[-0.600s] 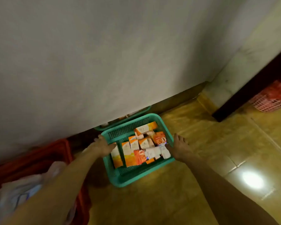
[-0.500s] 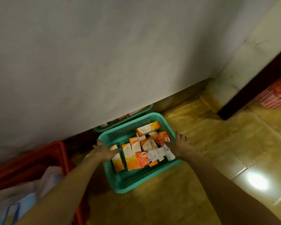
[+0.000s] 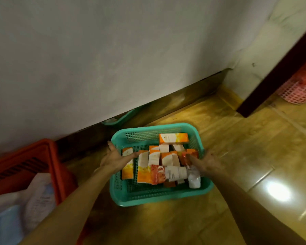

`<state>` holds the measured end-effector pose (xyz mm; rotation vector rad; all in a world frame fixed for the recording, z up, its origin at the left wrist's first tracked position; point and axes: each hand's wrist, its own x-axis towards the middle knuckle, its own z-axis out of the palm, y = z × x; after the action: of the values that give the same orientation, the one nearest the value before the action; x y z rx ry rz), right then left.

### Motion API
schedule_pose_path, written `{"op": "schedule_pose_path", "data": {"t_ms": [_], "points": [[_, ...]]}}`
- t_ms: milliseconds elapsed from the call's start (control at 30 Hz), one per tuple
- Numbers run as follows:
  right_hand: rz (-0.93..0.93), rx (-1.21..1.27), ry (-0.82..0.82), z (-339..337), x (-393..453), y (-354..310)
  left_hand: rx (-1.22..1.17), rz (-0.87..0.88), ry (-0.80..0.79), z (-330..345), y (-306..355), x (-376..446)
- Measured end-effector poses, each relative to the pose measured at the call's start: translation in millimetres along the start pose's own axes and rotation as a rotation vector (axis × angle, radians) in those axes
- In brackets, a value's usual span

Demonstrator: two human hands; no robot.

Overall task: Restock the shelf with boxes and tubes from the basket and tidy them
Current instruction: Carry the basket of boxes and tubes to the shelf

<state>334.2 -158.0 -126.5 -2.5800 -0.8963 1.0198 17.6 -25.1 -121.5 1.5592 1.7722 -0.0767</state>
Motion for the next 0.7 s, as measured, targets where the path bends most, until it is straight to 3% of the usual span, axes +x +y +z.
{"op": "schedule_pose_path", "data": {"t_ms": [133, 267, 400, 700], "points": [[0.008, 0.155, 0.018, 18, -14, 40, -0.1, 0.099, 0.029, 23, -4, -13], [-0.063, 0.093, 0.013, 16, -34, 46, -0.114, -0.097, 0.028, 39, -4, -18], [-0.04, 0.224, 0.032, 19, -44, 63, -0.092, -0.109, 0.061, 38, 1, -26], [0.052, 0.362, 0.043, -31, -101, 70, 0.05, 0.019, 0.017, -24, 70, -74]]}}
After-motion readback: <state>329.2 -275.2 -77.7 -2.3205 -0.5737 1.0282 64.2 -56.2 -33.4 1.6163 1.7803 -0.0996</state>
